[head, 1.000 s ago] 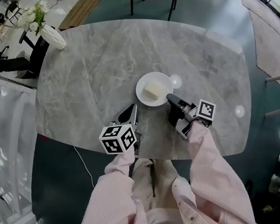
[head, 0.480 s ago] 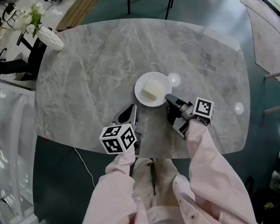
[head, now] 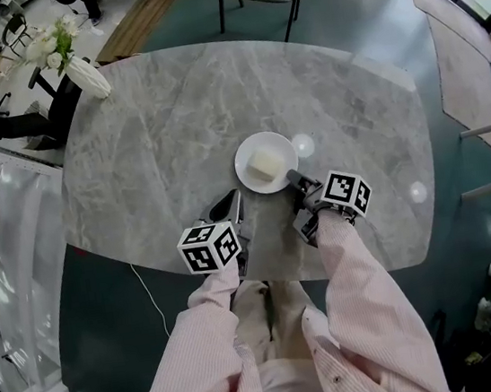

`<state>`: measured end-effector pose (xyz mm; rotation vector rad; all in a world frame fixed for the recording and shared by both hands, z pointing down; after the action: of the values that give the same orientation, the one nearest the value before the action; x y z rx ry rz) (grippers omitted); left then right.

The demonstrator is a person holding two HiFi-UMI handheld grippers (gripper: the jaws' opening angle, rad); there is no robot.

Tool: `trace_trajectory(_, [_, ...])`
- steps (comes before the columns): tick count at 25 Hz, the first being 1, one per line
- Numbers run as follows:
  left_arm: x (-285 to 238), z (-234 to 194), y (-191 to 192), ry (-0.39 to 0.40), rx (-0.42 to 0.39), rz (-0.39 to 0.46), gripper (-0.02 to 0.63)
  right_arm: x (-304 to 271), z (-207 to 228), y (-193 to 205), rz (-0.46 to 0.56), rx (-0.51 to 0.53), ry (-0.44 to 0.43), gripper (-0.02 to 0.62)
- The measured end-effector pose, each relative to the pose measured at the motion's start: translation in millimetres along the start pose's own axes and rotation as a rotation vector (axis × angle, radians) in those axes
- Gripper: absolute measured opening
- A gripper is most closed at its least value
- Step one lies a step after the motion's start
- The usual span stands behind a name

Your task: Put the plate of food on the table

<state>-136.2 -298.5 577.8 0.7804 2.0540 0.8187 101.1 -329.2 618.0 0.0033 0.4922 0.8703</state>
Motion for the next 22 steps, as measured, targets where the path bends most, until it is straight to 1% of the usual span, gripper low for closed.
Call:
trace_trajectory(5, [-1.0,1.8,0.0,0.004,-0.002,-0.005,-0.008,-1.5,-6.0,1.7,-0.005,0.103,0.074,0.032])
trace_trajectory(10, [-0.1,2.4,-1.0,0.003,-0.002,-0.011,-0.008,-5.7,-14.3,6.8,-0.018,0.279,0.207,0.052])
trace_trajectory(14, [1.3,3.7,-1.7,0.004,0.009,-0.011,-0.008,-5.1,-19.0,8.6,-0.038,0.378,0.268,0.071])
trace_trajectory(17, [1.3,4.4,-2.1,0.005,0.013,-0.008,-0.008,-5.5,-22.1,9.1,-0.052,0.417,0.296,0.083])
trace_trajectory(22, [1.4,3.9,-2.3,0.013,0.03,-0.004,-0.008,-9.4,-30.0,15.3,-0.047,0.488,0.351,0.129])
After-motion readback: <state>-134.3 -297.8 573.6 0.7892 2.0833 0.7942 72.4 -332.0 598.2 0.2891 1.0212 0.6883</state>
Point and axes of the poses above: the fingertips, and each gripper's own axes: x backward along the fingers, z to its right, y out of its underside, the point moved 9 cm from there along x, backward along the fingers, and after that the axes turned 5 degrees about z, right-handed, at the moved point
